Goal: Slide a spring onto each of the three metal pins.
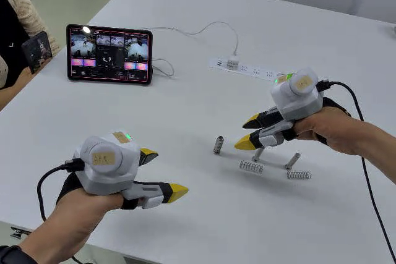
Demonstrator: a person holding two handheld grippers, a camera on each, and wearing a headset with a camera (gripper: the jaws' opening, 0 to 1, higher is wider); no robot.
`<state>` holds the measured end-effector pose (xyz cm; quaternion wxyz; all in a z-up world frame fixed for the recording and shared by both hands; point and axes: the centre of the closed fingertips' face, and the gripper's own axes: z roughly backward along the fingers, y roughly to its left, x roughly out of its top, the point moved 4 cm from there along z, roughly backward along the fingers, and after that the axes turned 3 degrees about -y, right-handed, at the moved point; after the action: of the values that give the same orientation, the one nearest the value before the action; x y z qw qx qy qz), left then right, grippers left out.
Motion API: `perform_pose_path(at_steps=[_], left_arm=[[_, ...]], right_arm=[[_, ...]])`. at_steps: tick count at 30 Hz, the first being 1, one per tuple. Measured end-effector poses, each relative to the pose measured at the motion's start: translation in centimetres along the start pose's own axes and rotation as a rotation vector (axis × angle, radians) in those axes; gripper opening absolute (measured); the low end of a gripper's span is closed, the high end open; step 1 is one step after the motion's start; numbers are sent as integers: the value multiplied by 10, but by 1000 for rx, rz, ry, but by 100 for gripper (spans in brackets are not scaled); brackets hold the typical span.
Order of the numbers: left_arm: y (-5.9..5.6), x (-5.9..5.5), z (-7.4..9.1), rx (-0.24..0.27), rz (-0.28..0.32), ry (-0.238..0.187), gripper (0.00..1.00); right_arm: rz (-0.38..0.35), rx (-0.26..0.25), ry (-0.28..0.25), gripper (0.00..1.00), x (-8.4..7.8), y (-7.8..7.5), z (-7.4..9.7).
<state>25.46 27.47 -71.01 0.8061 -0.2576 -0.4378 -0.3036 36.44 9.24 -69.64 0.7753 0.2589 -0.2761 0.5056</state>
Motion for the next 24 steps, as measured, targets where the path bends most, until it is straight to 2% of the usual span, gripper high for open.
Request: perform_pose_path(at_steps=[9,13,17,24], left_arm=[[-1,6,-10,-19,-4,1,63],[-3,9,-16,-30,-7,-1,63],[-4,12,-21,-41,-12,0,63],[-4,15,-27,-50,-12,1,64]], right_arm=[[-68,-55,-50,42,-21,-1,22],[-107,-87,-90,44,-28,-4,33],[-153,-105,-126,46,-37,-3,42],[-198,-135,-161,51,-51,2,55]])
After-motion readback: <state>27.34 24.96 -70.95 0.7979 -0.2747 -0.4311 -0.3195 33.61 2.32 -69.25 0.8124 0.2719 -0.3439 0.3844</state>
